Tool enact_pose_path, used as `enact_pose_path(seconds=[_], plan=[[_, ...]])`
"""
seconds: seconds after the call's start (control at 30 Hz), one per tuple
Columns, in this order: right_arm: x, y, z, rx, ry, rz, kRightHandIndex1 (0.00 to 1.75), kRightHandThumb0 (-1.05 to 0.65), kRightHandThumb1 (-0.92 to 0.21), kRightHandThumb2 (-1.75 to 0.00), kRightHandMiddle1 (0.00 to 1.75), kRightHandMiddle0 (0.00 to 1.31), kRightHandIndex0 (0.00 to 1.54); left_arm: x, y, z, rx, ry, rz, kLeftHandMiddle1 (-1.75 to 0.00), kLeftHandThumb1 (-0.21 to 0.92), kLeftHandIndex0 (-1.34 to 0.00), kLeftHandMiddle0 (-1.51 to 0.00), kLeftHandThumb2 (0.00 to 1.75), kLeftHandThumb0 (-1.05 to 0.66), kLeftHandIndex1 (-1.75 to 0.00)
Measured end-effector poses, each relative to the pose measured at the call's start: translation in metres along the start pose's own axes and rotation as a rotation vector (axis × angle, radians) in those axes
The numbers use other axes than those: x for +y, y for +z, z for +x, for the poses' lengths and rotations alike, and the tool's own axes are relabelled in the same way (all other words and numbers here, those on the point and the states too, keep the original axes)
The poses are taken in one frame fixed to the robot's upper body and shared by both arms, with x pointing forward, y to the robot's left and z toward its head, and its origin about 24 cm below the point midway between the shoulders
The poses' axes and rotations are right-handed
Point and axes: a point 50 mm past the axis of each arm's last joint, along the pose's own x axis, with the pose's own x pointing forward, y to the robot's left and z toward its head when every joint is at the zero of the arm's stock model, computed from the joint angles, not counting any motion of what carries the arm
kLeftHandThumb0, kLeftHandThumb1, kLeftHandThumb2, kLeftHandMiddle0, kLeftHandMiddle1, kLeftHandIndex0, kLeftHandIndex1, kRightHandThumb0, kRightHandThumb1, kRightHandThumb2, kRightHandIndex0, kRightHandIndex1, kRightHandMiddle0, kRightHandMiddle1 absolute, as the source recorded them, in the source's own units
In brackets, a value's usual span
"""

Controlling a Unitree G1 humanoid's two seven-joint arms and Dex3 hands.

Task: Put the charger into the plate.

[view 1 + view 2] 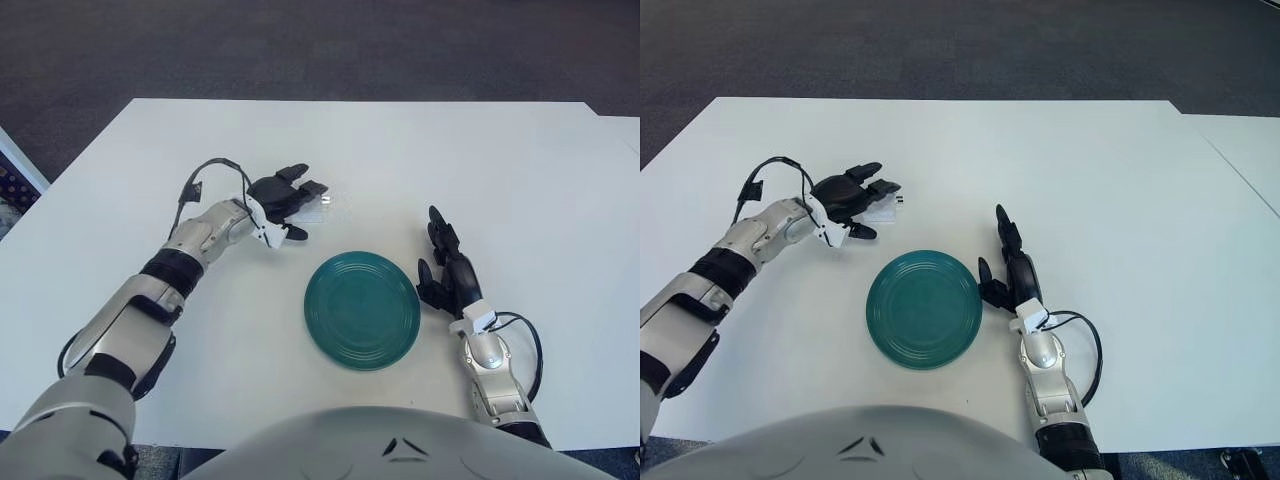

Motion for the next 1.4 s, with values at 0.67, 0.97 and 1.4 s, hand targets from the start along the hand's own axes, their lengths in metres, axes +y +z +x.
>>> enact_pose_path(seconds=[0.67, 0.97, 1.4], plan=[[0.0, 0.0, 0.0, 0.0, -0.012, -0.007, 0.0, -1.05, -0.92, -0.8, 0.0, 0.0, 0.0, -0.005, -0.003, 0.007, 0.093, 0.068, -0.111, 0.0, 0.92, 0.0, 0.0, 0.63, -1.05, -0.48], [0.0, 0.0, 0.0, 0.0, -0.012, -0.006, 0.0, -1.05, -0.92, -0.8, 0.0, 0.0, 0.0, -0.009, -0.003, 0.01, 0.129, 0.087, -0.166, 0.0, 0.92, 0.0, -0.02, 0.64, -1.05, -0.52], [0.001, 0.001, 0.0, -0.01, -0.013, 0.009, 0.0, -1.05, -0.92, -0.79, 0.0, 0.0, 0.0, -0.014, -0.003, 0.02, 0.225, 0.018, -0.25, -0.03, 0.92, -0.06, -0.16, 0.64, -1.05, -0.7]])
